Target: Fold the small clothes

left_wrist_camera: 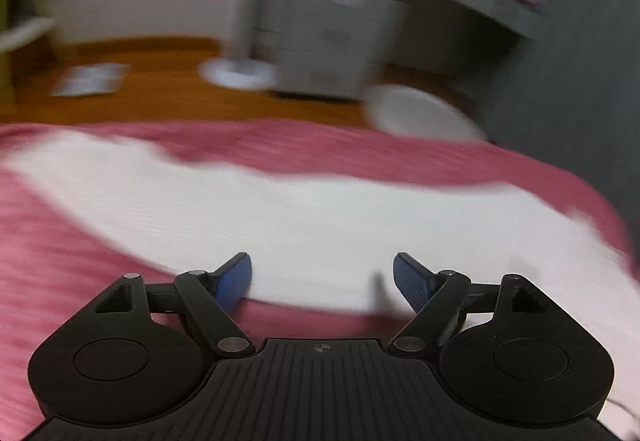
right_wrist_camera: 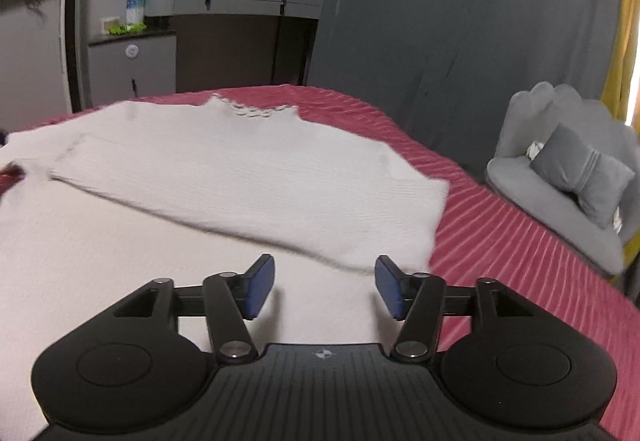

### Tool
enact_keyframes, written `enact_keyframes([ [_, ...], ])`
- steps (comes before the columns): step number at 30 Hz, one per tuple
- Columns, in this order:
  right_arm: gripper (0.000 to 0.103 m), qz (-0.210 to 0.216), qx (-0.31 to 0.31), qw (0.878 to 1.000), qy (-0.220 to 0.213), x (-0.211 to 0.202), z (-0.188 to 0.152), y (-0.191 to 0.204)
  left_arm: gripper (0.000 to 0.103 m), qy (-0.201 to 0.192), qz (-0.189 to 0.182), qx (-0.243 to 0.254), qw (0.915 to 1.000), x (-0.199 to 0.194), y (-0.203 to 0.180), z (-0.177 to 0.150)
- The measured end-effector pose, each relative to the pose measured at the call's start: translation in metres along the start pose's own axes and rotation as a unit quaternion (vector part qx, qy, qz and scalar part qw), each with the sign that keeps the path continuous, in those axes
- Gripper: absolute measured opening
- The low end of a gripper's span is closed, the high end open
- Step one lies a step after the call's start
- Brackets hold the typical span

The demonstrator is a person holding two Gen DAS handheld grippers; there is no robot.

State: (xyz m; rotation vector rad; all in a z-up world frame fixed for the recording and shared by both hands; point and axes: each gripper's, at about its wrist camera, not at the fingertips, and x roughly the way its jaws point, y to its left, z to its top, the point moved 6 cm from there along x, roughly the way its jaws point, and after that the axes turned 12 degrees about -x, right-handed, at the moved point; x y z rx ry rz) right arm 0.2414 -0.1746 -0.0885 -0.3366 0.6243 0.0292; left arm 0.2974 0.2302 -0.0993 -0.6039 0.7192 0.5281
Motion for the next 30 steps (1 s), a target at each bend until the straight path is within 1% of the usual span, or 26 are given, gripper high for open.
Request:
enact_keyframes([
  [1, 0.059, 0.008, 0.005, 1.0, 0.0, -0.004, -0.003, 0.005, 0.083, -0.024, 0.037, -0.011, 0.999, -0.001, 0.024, 0.013],
  [2, 0.06, 0.013, 0.01, 1.0, 0.0, -0.007, -0.005, 0.009, 0.083, -0.039, 0.063, -0.022, 0.997, -0.003, 0.044, 0.024],
  [3, 0.061, 0.016, 0.017, 1.0, 0.003, -0.01, -0.008, 0.012, 0.083, -0.052, 0.087, -0.043, 0.994, -0.004, 0.067, 0.034],
  [4, 0.064, 0.021, 0.022, 1.0, 0.005, -0.011, -0.009, 0.015, 0.083, -0.06, 0.101, -0.066, 0.9909, -0.007, 0.085, 0.041],
  [5, 0.065, 0.023, 0.024, 0.999, 0.007, -0.013, -0.012, 0.017, 0.083, -0.069, 0.109, -0.096, 0.9869, -0.009, 0.105, 0.047],
  [6, 0.065, 0.023, 0.026, 0.999, 0.01, -0.015, -0.013, 0.019, 0.082, -0.075, 0.111, -0.125, 0.9831, -0.01, 0.123, 0.053],
  [8, 0.065, 0.025, 0.026, 0.999, 0.017, -0.019, -0.017, 0.021, 0.08, -0.074, 0.122, -0.172, 0.9748, -0.009, 0.147, 0.059],
  [9, 0.065, 0.024, 0.025, 0.999, 0.019, -0.02, -0.019, 0.02, 0.08, -0.072, 0.115, -0.199, 0.9707, -0.007, 0.158, 0.061],
  [11, 0.066, 0.02, 0.023, 0.999, 0.023, -0.021, -0.02, 0.02, 0.08, -0.063, 0.075, -0.25, 0.9634, -0.001, 0.174, 0.062],
  [12, 0.066, 0.018, 0.024, 0.999, 0.025, -0.022, -0.021, 0.019, 0.08, -0.071, 0.064, -0.266, 0.9592, 0.0, 0.18, 0.063],
  [13, 0.066, 0.017, 0.026, 0.999, 0.028, -0.021, -0.022, 0.018, 0.08, -0.079, 0.044, -0.28, 0.9558, 0.0, 0.184, 0.066],
  [14, 0.066, 0.017, 0.029, 0.999, 0.031, -0.02, -0.023, 0.018, 0.08, -0.081, 0.023, -0.287, 0.9542, 0.001, 0.186, 0.069],
  [15, 0.066, 0.018, 0.032, 0.999, 0.033, -0.02, -0.023, 0.018, 0.08, -0.086, 0.013, -0.294, 0.9518, 0.002, 0.188, 0.072],
  [17, 0.066, 0.02, 0.033, 0.999, 0.034, -0.019, -0.023, 0.02, 0.074, -0.097, -0.004, -0.299, 0.9493, 0.002, 0.192, 0.079],
  [18, 0.066, 0.02, 0.031, 0.999, 0.034, -0.019, -0.023, 0.022, 0.068, -0.095, -0.01, -0.298, 0.9497, 0.006, 0.194, 0.081],
  [19, 0.066, 0.02, 0.029, 0.999, 0.034, -0.019, -0.023, 0.023, 0.064, -0.089, -0.006, -0.301, 0.9493, 0.012, 0.196, 0.083],
  [21, 0.067, 0.023, 0.026, 0.999, 0.035, -0.019, -0.024, 0.027, 0.047, -0.082, -0.011, -0.316, 0.9451, 0.022, 0.203, 0.082],
  [22, 0.067, 0.024, 0.024, 0.999, 0.037, -0.018, -0.025, 0.029, 0.036, -0.08, -0.016, -0.319, 0.9443, 0.026, 0.206, 0.081],
  [23, 0.068, 0.025, 0.024, 0.999, 0.038, -0.018, -0.025, 0.03, 0.029, -0.073, -0.019, -0.315, 0.9459, 0.029, 0.207, 0.08],
  [24, 0.068, 0.026, 0.022, 0.999, 0.039, -0.018, -0.026, 0.03, 0.011, -0.066, -0.018, -0.314, 0.9469, 0.032, 0.21, 0.078],
  [25, 0.068, 0.027, 0.021, 0.999, 0.04, -0.018, -0.026, 0.031, 0.01, -0.06, -0.015, -0.32, 0.9454, 0.035, 0.215, 0.076],
  [27, 0.068, 0.024, 0.02, 0.999, 0.038, -0.02, -0.026, 0.029, 0.009, -0.062, -0.028, -0.339, 0.9383, 0.032, 0.219, 0.074],
  [28, 0.068, 0.021, 0.02, 0.999, 0.035, -0.02, -0.026, 0.028, 0.009, -0.068, -0.03, -0.34, 0.9376, 0.029, 0.218, 0.076],
  [29, 0.068, 0.021, 0.021, 0.999, 0.033, -0.021, -0.026, 0.027, 0.009, -0.078, -0.028, -0.327, 0.9414, 0.024, 0.214, 0.079],
  [30, 0.068, 0.021, 0.021, 0.999, 0.031, -0.022, -0.026, 0.026, 0.009, -0.094, -0.026, -0.302, 0.9484, 0.017, 0.205, 0.083],
])
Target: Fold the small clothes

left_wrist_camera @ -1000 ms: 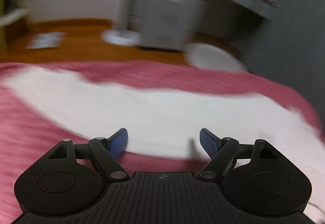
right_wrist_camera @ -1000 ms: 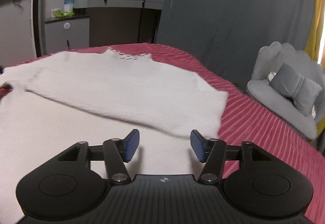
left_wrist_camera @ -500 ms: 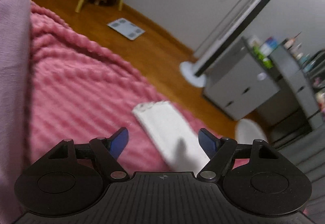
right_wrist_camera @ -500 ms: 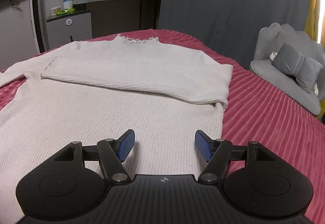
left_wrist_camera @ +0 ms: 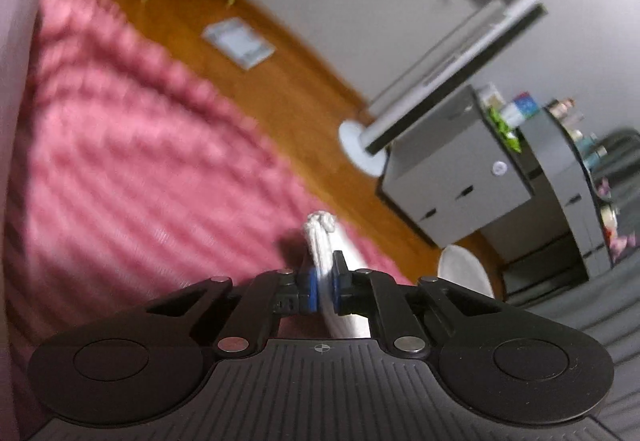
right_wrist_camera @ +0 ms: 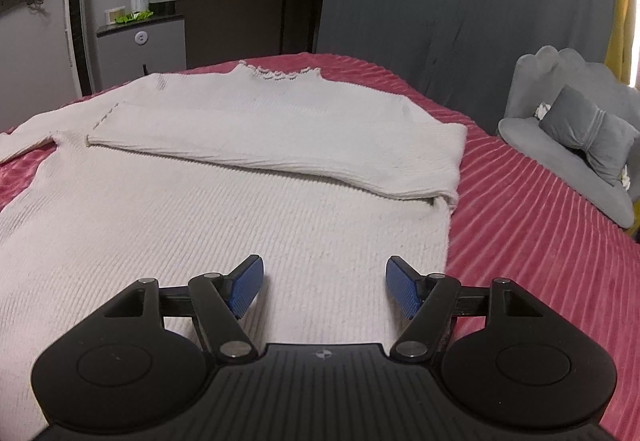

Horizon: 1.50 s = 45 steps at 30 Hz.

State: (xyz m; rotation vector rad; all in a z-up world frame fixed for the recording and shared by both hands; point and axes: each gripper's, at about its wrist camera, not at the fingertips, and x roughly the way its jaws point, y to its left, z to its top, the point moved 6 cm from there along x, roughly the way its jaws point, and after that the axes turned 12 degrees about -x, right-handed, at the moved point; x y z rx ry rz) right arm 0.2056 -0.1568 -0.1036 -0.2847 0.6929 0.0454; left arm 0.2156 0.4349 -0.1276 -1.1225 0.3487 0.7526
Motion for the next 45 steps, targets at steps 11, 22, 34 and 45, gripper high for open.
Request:
enact_keyframes([
  [11, 0.068, 0.001, 0.015, 1.0, -0.008, -0.008, -0.003, -0.007, 0.009, 0.071, -0.24, 0.282, 0.926, -0.088, -0.197, -0.174],
  [22, 0.068, 0.033, 0.04, 0.998, -0.043, -0.013, 0.015, -0.023, 0.055, 0.166, -0.203, 0.451, 0.8529, -0.101, -0.191, -0.34],
  [34, 0.053, 0.223, 0.037, 0.971, -0.073, 0.057, 0.113, 0.078, 0.055, 0.065, -0.087, 0.44, 0.8912, -0.064, -0.142, -0.248],
  [45, 0.005, 0.239, -0.002, 0.97, -0.04, 0.101, 0.136, 0.13, 0.056, 0.057, -0.11, 0.415, 0.9011, -0.067, -0.129, -0.23],
])
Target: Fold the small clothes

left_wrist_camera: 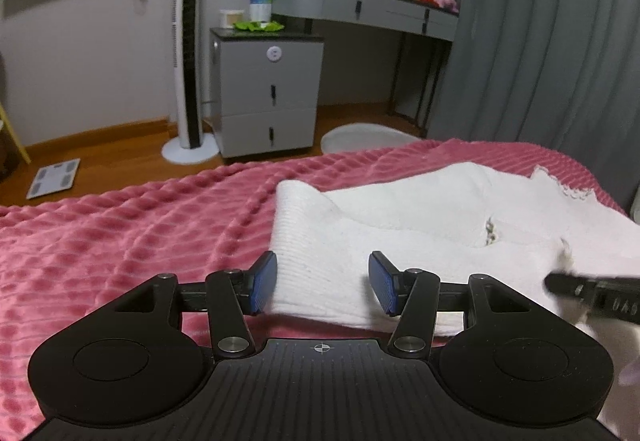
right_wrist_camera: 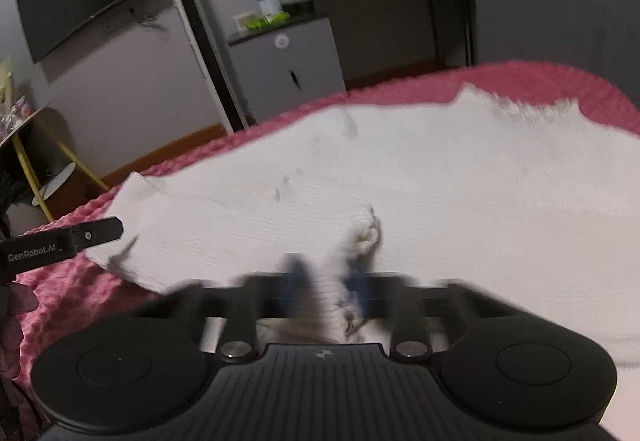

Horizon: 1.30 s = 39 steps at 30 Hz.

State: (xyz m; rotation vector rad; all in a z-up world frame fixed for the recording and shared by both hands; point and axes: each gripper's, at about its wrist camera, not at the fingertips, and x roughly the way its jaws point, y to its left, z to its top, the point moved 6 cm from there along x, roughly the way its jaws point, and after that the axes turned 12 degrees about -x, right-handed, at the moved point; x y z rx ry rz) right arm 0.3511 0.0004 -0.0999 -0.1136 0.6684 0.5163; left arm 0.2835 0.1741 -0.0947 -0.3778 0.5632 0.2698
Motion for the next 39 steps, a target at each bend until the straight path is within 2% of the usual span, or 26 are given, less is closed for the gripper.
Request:
enact_keyframes([
  [3, 0.004, -0.044, -0.015, 0.998, -0.049, -0.024, 0.013, -0.004, 0.056, -0.006, -0.008, 0.0, 0.9999, 0.0, -0.005, 0.001],
  [6, 0.004, -0.119, 0.003, 0.989, -0.087, -0.062, 0.014, -0.032, 0.057, -0.002, -0.023, 0.014, 0.9996, -0.001, -0.016, -0.001],
  [8, 0.004, -0.182, 0.02, 0.98, -0.078, -0.082, 0.002, -0.061, 0.059, 0.01, -0.026, 0.035, 0.999, 0.003, -0.028, -0.008],
  [10, 0.005, -0.212, 0.029, 0.976, -0.05, -0.088, -0.016, -0.084, 0.059, 0.022, -0.034, 0.051, 0.9979, 0.007, -0.041, -0.017],
  [12, 0.005, -0.204, 0.057, 0.977, -0.026, -0.091, -0.036, -0.107, 0.06, 0.029, -0.041, 0.067, 0.9965, 0.01, -0.055, -0.023],
  [16, 0.011, -0.157, 0.118, 0.98, -0.029, -0.092, -0.055, -0.128, 0.064, 0.036, -0.041, 0.096, 0.9939, 0.021, -0.081, -0.032],
  [19, 0.035, -0.129, 0.138, 0.982, -0.025, -0.081, -0.061, -0.131, 0.064, 0.042, -0.029, 0.096, 0.9941, 0.026, -0.088, -0.035],
  [20, 0.038, -0.121, 0.136, 0.983, -0.021, -0.077, -0.061, -0.131, 0.065, 0.042, -0.028, 0.096, 0.9941, 0.027, -0.089, -0.035],
  [21, 0.038, -0.121, 0.131, 0.984, -0.021, -0.074, -0.059, -0.13, 0.065, 0.041, -0.024, 0.096, 0.9942, 0.028, -0.089, -0.036],
  [22, 0.031, -0.122, 0.119, 0.985, -0.021, -0.072, -0.058, -0.129, 0.065, 0.041, -0.022, 0.097, 0.9942, 0.028, -0.089, -0.036],
  [23, 0.006, -0.126, 0.1, 0.987, -0.017, -0.07, -0.056, -0.127, 0.065, 0.039, -0.021, 0.095, 0.9945, 0.028, -0.089, -0.035],
  [24, 0.004, -0.131, 0.08, 0.988, -0.016, -0.072, -0.054, -0.127, 0.066, 0.037, -0.019, 0.093, 0.9948, 0.029, -0.089, -0.035],
  [26, 0.004, -0.163, 0.053, 0.984, -0.041, -0.086, -0.046, -0.129, 0.068, 0.035, -0.019, 0.092, 0.995, 0.03, -0.091, -0.034],
  [28, 0.004, -0.212, 0.026, 0.974, -0.069, -0.102, -0.04, -0.133, 0.071, 0.032, -0.013, 0.099, 0.9945, 0.034, -0.096, -0.034],
  [30, 0.004, -0.239, 0.013, 0.967, -0.082, -0.112, -0.039, -0.141, 0.072, 0.031, -0.014, 0.103, 0.9941, 0.037, -0.102, -0.034],
  [35, 0.004, -0.261, 0.022, 0.963, -0.059, -0.115, -0.055, -0.173, 0.073, 0.02, -0.015, 0.107, 0.994, 0.04, -0.118, -0.034],
  [39, 0.004, -0.261, 0.042, 0.963, -0.042, -0.117, -0.073, -0.191, 0.074, 0.024, -0.006, 0.108, 0.9939, 0.045, -0.117, -0.035],
])
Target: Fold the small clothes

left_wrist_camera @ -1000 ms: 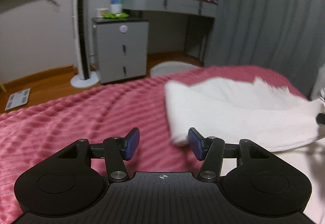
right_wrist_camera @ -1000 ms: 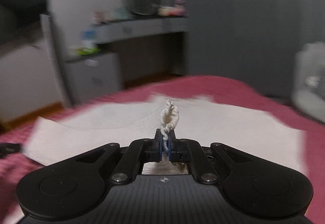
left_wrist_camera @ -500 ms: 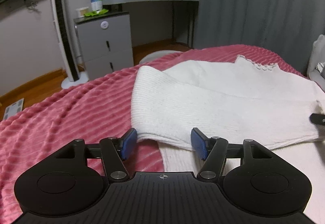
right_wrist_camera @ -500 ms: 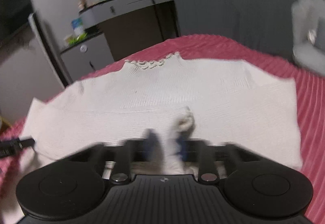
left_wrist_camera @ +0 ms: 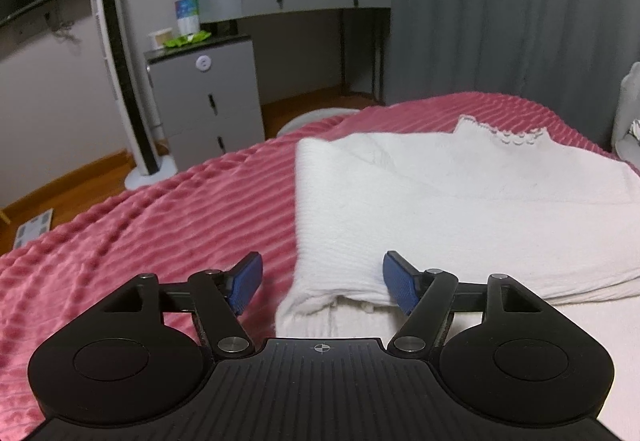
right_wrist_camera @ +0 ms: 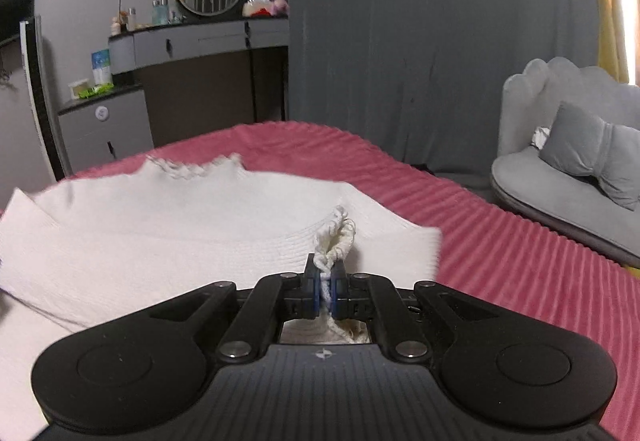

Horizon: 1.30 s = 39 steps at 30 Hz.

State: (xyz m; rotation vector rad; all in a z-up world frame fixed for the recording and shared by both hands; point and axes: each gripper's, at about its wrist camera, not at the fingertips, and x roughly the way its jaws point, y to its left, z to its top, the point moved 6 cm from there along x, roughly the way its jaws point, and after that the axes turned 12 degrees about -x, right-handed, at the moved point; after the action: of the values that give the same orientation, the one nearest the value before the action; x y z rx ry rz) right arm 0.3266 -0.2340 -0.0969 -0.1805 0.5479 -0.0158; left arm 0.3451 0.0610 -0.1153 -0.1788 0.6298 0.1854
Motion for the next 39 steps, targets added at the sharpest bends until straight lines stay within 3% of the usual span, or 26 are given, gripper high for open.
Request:
enact_keyframes([
  [3, 0.004, 0.006, 0.0, 1.0, 0.017, 0.005, -0.01, -0.003, 0.077, 0.007, 0.005, -0.011, 0.9999, 0.003, 0.004, -0.001],
  [11, 0.004, -0.01, 0.001, 1.0, 0.008, -0.002, -0.013, -0.009, 0.075, -0.014, 0.006, -0.005, 0.9999, -0.013, 0.001, 0.006],
  [15, 0.008, -0.013, -0.002, 0.999, 0.039, 0.001, -0.02, -0.013, 0.075, -0.017, 0.0, -0.01, 0.9998, -0.014, -0.003, 0.011],
  [18, 0.012, -0.036, 0.039, 0.998, 0.019, -0.016, -0.009, -0.023, 0.075, -0.018, -0.007, -0.004, 0.9998, -0.012, -0.013, 0.013],
  [20, 0.012, -0.002, 0.067, 0.998, 0.0, -0.024, -0.001, -0.02, 0.076, -0.008, -0.014, 0.0, 0.9999, -0.007, -0.021, 0.012],
  [24, 0.013, 0.106, 0.128, 0.986, 0.002, -0.028, 0.006, -0.002, 0.076, 0.011, -0.03, -0.012, 0.9994, 0.001, -0.032, 0.007],
  [25, 0.013, 0.115, 0.133, 0.984, 0.004, -0.027, 0.004, 0.001, 0.077, 0.012, -0.026, -0.008, 0.9995, 0.004, -0.034, 0.005],
  [27, 0.013, 0.114, 0.104, 0.988, 0.007, -0.021, -0.002, 0.013, 0.079, 0.024, -0.02, 0.007, 0.9995, 0.012, -0.039, 0.0],
  [29, 0.012, 0.111, 0.069, 0.99, 0.058, -0.003, -0.02, 0.024, 0.083, 0.031, -0.001, 0.031, 0.999, 0.021, -0.04, -0.007],
  [31, 0.012, 0.107, 0.049, 0.992, 0.041, -0.001, -0.026, 0.024, 0.089, 0.026, 0.007, 0.042, 0.9988, 0.023, -0.038, -0.011],
  [36, 0.012, 0.092, 0.028, 0.994, 0.043, -0.01, -0.022, 0.023, 0.086, 0.034, -0.012, -0.004, 0.9994, 0.011, -0.025, -0.009],
  [39, 0.012, 0.057, -0.008, 0.997, 0.042, -0.008, -0.018, 0.021, 0.087, 0.021, -0.009, 0.024, 0.9994, 0.01, -0.033, -0.01],
])
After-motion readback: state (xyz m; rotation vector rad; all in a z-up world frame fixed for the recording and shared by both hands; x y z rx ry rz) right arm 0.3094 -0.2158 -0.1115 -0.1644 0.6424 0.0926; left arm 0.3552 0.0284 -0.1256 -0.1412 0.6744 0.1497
